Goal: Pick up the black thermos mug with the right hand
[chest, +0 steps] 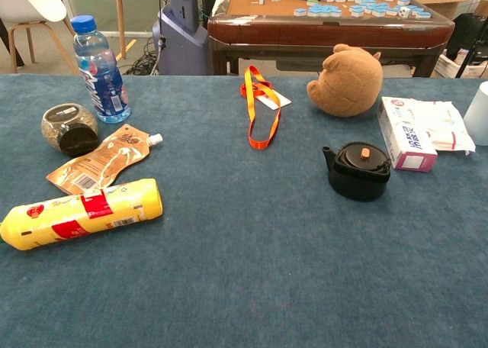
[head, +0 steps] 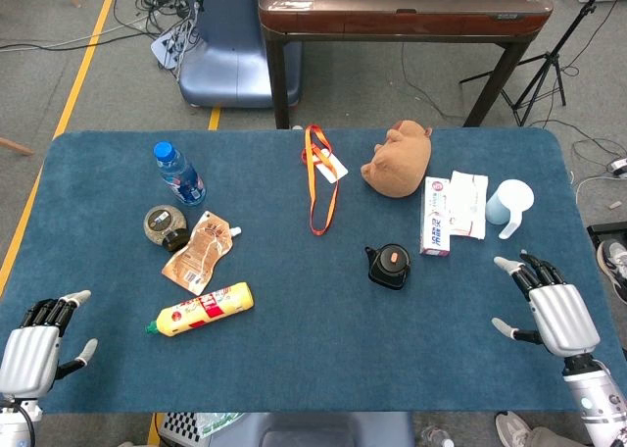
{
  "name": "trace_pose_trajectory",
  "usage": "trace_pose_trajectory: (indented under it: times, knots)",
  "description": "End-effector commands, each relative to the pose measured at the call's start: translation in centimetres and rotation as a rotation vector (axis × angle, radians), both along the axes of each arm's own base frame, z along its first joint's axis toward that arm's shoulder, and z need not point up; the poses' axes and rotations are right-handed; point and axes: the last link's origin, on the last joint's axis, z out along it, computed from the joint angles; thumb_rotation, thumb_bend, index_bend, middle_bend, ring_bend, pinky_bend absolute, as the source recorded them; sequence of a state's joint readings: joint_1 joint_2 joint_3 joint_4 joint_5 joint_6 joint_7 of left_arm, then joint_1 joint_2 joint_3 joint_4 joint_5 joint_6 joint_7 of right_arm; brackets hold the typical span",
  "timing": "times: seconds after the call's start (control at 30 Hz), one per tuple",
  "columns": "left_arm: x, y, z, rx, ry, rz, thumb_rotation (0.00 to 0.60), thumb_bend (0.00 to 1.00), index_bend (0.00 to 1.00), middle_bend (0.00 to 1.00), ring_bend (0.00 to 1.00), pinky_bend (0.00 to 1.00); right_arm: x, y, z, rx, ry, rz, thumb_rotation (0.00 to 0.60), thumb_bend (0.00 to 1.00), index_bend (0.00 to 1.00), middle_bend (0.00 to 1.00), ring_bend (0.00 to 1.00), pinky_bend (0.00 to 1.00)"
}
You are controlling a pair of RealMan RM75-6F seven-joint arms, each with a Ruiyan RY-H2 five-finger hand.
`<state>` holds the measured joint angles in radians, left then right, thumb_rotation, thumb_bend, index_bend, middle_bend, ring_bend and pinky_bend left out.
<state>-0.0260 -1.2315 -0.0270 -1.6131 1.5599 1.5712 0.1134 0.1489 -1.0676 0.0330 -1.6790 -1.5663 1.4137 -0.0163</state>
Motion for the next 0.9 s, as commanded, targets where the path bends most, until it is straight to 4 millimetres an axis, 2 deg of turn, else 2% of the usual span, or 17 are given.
trace_pose_trajectory:
  times: [0.03, 0.33, 0.47, 0.6, 0.9]
  knots:
    - [0.0, 0.0, 0.0, -0.002, 0.000, 0.002, 0.600, 0.25, 0.21, 0.23, 0.23, 0.15, 0.0, 0.0, -0.1, 0.002, 0.002, 0.000, 0.600, 0.02, 0.18, 0.26, 0.12, 0.16]
    - [-0.5, -0.3, 0.1, 0.003, -0.003, 0.015, 0.600, 0.25, 0.21, 0.23, 0.23, 0.15, 0.8, -0.5, -0.3, 0.019, 0.009, 0.018, 0.600, 0.02, 0.18, 0.26, 0.12, 0.16]
    - [-0.6, -0.4, 0.2, 0.003, -0.004, 0.016, 0.600, 0.25, 0.21, 0.23, 0.23, 0.15, 1.4, -1.0, -0.6, 0.038, 0.015, 0.027, 0.600, 0.02, 0.18, 0.28, 0.18, 0.16]
    - [-0.8, -0.6, 0.2, 0.008, -0.007, 0.024, 0.600, 0.25, 0.21, 0.23, 0.23, 0.15, 2.9, -2.1, -1.2, 0.073, 0.018, 0.066, 0.600, 0.02, 0.18, 0.31, 0.20, 0.16]
    - [-1.2, -0.9, 0.3, 0.011, -0.008, 0.034, 0.600, 0.25, 0.21, 0.23, 0.23, 0.15, 4.9, -3.8, -2.7, 0.117, 0.033, 0.101, 0.600, 0.02, 0.18, 0.31, 0.20, 0.16]
